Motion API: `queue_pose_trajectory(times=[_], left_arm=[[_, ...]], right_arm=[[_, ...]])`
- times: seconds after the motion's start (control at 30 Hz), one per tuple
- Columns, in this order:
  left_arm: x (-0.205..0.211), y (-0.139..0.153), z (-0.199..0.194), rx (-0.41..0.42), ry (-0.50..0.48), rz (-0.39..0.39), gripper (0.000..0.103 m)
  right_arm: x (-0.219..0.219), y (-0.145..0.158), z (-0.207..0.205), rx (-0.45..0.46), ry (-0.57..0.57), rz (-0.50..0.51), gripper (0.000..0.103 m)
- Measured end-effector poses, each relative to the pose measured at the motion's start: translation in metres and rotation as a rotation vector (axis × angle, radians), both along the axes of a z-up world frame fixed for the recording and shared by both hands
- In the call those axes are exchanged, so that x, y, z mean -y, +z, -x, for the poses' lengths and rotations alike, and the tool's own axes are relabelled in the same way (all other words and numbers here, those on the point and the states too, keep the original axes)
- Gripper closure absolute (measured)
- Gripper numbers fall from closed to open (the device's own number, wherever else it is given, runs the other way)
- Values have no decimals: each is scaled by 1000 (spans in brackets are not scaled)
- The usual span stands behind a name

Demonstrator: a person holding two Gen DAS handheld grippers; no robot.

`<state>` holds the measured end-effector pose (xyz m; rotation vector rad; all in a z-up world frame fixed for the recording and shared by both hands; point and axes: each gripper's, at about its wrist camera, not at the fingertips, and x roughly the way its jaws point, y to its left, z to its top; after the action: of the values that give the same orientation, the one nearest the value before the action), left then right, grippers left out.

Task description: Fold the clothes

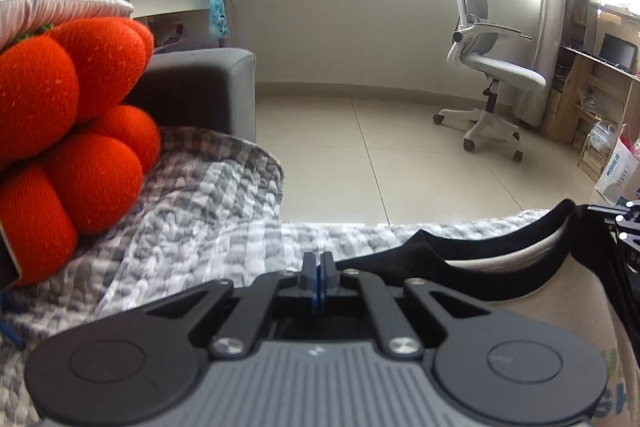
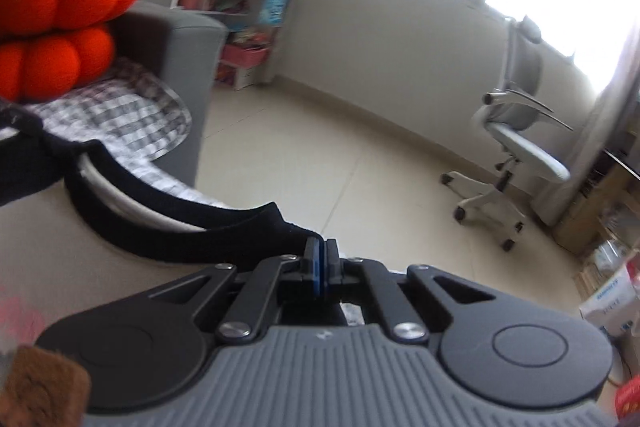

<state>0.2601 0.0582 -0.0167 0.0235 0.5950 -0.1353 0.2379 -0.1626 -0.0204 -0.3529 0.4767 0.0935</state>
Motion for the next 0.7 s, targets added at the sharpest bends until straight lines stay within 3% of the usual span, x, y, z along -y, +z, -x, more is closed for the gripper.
queue_pose_trajectory(times=[0.17,0.33,0.43,0.53,0.67,0.7], left_arm=[[4,-11,-13,-11,14,19,102],[0,-6,-18,35,57,49,102],[1,-8,-23,54,104,25,103],[1,-21,-32,-27,102,-7,102],[-11,-23,-31,-103,97,21,100],[-15,-20,-29,-112,90,35,95]], right_arm=[[-11,-2,-9,88,-76,69,102],[-18,-8,-21,124,-91,132,102],[-18,-22,-26,98,-116,161,102],[-13,-44,-37,9,-140,179,102],[-1,-50,-39,-79,-110,125,101],[4,-42,-40,-78,-115,82,101]])
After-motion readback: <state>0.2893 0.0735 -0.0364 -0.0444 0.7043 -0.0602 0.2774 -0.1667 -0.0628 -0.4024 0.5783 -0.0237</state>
